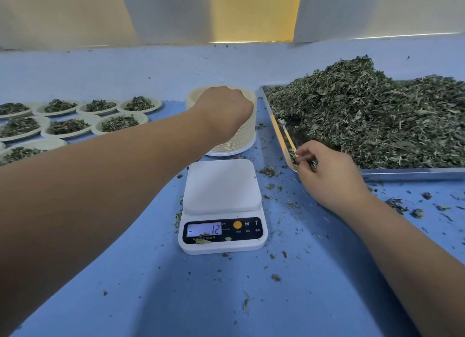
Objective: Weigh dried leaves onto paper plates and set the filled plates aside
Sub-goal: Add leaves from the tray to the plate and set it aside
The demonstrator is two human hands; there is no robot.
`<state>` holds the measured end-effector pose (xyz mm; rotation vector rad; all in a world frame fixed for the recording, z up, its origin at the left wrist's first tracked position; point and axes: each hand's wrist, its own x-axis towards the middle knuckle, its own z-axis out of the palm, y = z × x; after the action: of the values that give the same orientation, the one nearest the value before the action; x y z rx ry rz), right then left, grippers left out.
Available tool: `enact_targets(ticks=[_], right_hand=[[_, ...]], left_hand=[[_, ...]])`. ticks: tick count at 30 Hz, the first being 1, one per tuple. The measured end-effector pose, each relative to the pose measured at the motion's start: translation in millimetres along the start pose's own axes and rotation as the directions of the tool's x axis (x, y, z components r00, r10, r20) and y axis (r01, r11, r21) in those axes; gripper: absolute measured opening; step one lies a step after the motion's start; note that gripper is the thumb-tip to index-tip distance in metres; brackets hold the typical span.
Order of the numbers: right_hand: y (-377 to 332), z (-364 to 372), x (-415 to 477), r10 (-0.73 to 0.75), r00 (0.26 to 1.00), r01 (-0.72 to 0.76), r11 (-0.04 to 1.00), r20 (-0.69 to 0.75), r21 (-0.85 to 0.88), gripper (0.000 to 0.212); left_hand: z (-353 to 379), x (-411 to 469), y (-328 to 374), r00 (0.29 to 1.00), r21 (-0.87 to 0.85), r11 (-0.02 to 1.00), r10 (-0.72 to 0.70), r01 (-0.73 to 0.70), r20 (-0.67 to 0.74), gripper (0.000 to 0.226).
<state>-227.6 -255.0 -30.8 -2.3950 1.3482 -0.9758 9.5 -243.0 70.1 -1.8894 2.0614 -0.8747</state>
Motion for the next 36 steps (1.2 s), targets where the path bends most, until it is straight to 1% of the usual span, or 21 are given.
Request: enact_targets(ticks=[6,11,18,20,24,25,26,27,29,31,32,34,36], right_hand=[[-1.5,-1.6,-1.7,-0.011,1.0,0.011,1.0,0.01,-0.019,0.017],[-1.6,-1.0,-2.0,-0.02,1.0,0.02,0.999,0.014,-0.026,0.017],[-0.2,-0.5,-3.2,-0.021,1.0,0.022,0.999,0.012,-0.035,0.016],[-0.4,-0.5,-3.3,-0.022,1.0,0.023,0.999,0.019,-0.042,0.016],[-1.6,-0.7,-3.2,-0.023,0.999,0.024,0.999,0.028,-0.044,0.016],[-1.7,-0.9,-3.3,-0.021,0.999,0.023,0.999,0.033,-0.043,0.016],[-1.9,-1.0,-3.2,-0.02,0.999,0.022,0.999,0.036,-0.044,0.017],[-2.0,-1.2,-3.5,-0.02,0.999,0.021,0.999,0.037,-0.049,0.017],[-1.9,-1.5,-3.4,-0.022,0.999,0.024,0.998,0.035,-0.061,0.018],[-2.0,-1.9,-3.5,-0.022,0.999,0.025,0.997,0.038,-0.066,0.018],[-1.9,-1.7,-3.7,-0.022,0.999,0.025,0.998,0.04,-0.064,0.018],[-0.9,-2.0,-3.3,-0.023,0.999,0.025,0.998,0.031,-0.052,0.018],[0.0,-2.7,-2.3,-0.012,1.0,0.013,1.0,0.01,-0.025,0.017]], left_hand=[[-5.5,-1.2,-5.1,0.999,0.013,1.0,0.012,-0.013,0.036,0.033],[-8.0,-1.4,-11.3,0.999,-0.004,1.0,0.018,-0.018,0.05,0.015],[-9.9,-2.6,-9.7,0.997,0.025,0.999,0.039,-0.041,0.063,0.012],[-10.6,-0.9,-8.9,0.998,0.032,0.998,0.045,-0.047,0.053,0.018],[-11.0,0.6,-1.2,0.999,0.007,0.999,0.05,-0.05,-0.011,0.059],[-9.4,-0.2,0.2,0.999,-0.005,1.0,0.021,-0.021,-0.039,0.066],[-7.1,-1.4,0.4,0.997,-0.024,0.999,-0.023,0.021,-0.073,0.068],[-4.9,-2.3,-0.2,0.991,-0.047,0.997,-0.067,0.062,-0.116,0.064],[-3.2,-5.2,-4.7,0.966,-0.115,0.983,-0.164,0.143,-0.199,0.042],[-2.8,-10.1,-12.3,0.918,-0.231,0.946,-0.288,0.228,-0.271,0.032],[-1.7,-14.4,-16.4,0.883,-0.314,0.91,-0.366,0.272,-0.296,0.027],[2.4,-25.0,-21.5,0.776,-0.509,0.798,-0.531,0.322,-0.341,0.024],[8.3,-41.3,-18.9,0.679,-0.657,0.701,-0.627,0.278,-0.382,0.025]])
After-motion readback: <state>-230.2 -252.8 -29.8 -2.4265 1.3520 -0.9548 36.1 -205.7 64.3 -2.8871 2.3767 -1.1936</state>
